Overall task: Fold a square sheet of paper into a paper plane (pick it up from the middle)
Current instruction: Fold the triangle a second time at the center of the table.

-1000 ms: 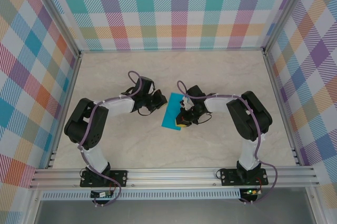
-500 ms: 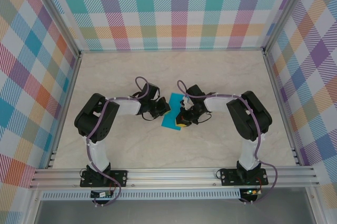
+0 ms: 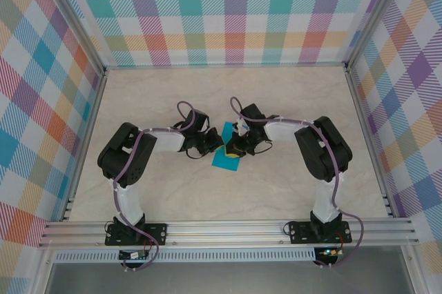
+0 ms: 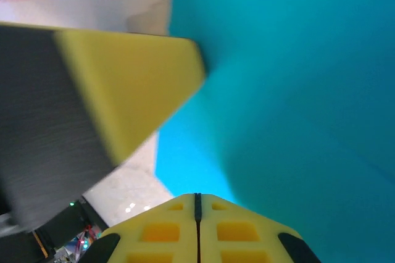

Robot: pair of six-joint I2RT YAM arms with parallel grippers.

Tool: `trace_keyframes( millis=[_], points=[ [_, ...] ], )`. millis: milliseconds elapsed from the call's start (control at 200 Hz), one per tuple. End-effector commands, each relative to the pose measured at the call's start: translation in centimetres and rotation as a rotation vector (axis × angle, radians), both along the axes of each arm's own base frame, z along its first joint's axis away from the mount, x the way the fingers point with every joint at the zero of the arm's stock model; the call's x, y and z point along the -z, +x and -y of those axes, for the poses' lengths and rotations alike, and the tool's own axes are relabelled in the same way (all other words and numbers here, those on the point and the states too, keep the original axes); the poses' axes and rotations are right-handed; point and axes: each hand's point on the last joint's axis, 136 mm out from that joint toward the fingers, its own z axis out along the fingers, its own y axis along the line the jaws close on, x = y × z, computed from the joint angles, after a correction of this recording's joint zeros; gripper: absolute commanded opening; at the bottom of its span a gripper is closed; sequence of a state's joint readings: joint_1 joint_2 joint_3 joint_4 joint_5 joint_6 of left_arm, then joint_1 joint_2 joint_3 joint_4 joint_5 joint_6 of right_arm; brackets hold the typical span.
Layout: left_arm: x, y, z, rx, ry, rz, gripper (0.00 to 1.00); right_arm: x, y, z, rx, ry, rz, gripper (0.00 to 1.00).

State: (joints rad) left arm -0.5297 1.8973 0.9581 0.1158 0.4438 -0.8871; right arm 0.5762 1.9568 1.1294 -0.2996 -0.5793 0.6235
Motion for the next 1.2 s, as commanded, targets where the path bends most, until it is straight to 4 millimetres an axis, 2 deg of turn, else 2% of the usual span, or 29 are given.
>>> trace_keyframes(
  millis=[0,95,275,585,735,1195],
  points=[
    [3.5,-2.0,-1.8,-0.033,0.103,-0.095,0.0,2.0,-1.3,0.9,0.001,-0.052,-0.053,0.07],
    [3.7,-2.0,-1.9,-0.043,0.106,-0.102,0.0,2.3,-2.3,1.5,-0.012,-0.06,-0.065,0.08],
    [3.9,-2.2,-2.1,-0.048,0.116,-0.107,0.0,1.0,-3.7,2.2,-0.029,-0.04,-0.05,0.09],
    [4.0,-2.2,-2.2,-0.055,0.118,-0.111,0.0,2.1,-6.9,4.0,-0.05,-0.054,-0.092,0.1],
    [4.0,-2.2,-2.2,-0.059,0.114,-0.113,0.0,2.3,-7.6,4.7,-0.064,-0.076,-0.089,0.1],
    [4.2,-2.4,-2.2,-0.054,0.112,-0.118,0.0,1.5,-8.3,4.8,-0.078,-0.038,-0.074,0.15]
  ],
)
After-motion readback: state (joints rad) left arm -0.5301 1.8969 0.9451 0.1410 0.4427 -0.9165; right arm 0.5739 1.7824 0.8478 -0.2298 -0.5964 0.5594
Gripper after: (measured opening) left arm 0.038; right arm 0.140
